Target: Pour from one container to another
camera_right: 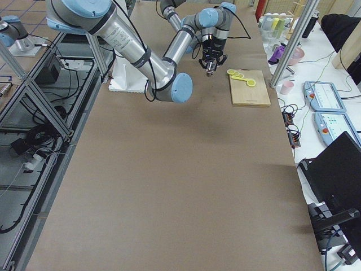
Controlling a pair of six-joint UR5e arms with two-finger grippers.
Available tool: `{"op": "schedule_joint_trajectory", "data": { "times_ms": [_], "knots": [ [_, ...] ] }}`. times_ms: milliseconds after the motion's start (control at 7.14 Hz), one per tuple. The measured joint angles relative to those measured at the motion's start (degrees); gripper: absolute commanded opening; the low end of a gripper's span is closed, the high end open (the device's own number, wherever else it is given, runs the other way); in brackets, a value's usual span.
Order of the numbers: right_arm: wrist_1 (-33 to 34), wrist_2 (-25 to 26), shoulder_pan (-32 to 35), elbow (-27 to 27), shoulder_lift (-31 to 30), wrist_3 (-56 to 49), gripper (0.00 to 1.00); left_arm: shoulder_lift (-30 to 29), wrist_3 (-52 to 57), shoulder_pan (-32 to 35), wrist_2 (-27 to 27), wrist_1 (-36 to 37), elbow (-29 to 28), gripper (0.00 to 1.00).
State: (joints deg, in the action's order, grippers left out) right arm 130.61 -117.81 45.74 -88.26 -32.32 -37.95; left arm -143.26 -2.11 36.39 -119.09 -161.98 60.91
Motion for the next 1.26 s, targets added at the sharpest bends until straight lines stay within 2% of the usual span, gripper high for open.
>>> {"op": "schedule_joint_trajectory", "data": {
  "times_ms": [1261],
  "knots": [
    [5.8,2.1,-1.2,1.8,2.3,-3.4,0.0,0.0,-0.7,0.0,0.0,-0.2,0.0,0.0]
  ]
}}
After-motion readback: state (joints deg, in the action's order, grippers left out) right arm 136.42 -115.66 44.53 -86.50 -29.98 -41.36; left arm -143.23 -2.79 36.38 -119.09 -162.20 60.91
